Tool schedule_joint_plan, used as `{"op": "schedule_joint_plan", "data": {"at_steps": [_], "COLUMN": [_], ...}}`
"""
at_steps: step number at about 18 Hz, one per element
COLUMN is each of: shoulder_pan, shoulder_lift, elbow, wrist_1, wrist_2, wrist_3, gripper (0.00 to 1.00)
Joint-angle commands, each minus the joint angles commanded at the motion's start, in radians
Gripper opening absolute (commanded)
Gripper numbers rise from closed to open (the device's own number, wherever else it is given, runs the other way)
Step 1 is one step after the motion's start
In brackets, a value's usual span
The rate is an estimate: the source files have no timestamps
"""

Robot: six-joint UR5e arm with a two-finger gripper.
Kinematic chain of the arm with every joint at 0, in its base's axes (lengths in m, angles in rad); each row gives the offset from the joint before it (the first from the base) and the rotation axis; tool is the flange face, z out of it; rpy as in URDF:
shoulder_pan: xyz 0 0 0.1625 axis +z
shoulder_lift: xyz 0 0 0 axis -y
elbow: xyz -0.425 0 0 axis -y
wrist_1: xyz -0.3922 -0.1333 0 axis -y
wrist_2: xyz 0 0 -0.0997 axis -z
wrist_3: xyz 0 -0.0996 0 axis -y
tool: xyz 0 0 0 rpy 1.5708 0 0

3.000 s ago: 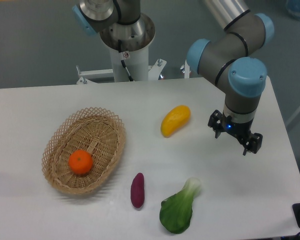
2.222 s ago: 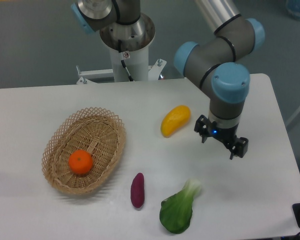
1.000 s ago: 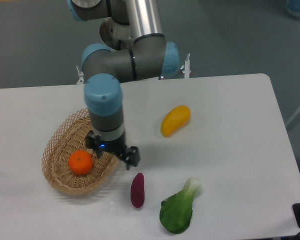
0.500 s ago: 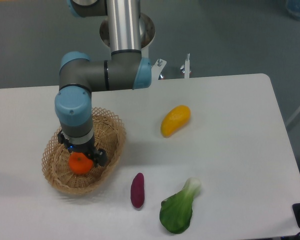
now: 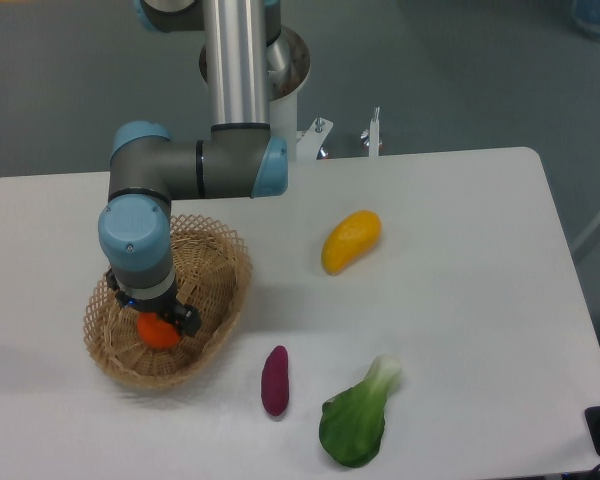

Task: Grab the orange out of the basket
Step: 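Lower the gripper onto the orange and close it around the fruit, then lift the orange out of the basket and carry it toward the mango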

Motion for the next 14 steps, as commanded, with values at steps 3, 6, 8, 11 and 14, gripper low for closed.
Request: {"op": "schedule_joint_plan", "data": {"at_steps": [3, 6, 8, 11, 14], "shoulder_pan": [-0.005, -0.006, -0.005, -0.003, 0.009], "shoulder_lift": [-0.018, -0.018, -0.009, 0.008, 0.038], "elbow": [0.0, 0.0, 0.0, 0.003, 0.011], "wrist_1": [0.044, 0.045, 0.043, 0.026, 0.023], "wrist_2": [0.005, 0.006, 0.008, 0.008, 0.002], "wrist_3": [-0.039, -0.037, -0.037, -0.03, -0.028], "gripper": [1.0, 0.76, 0.44, 0.3, 0.3]}}
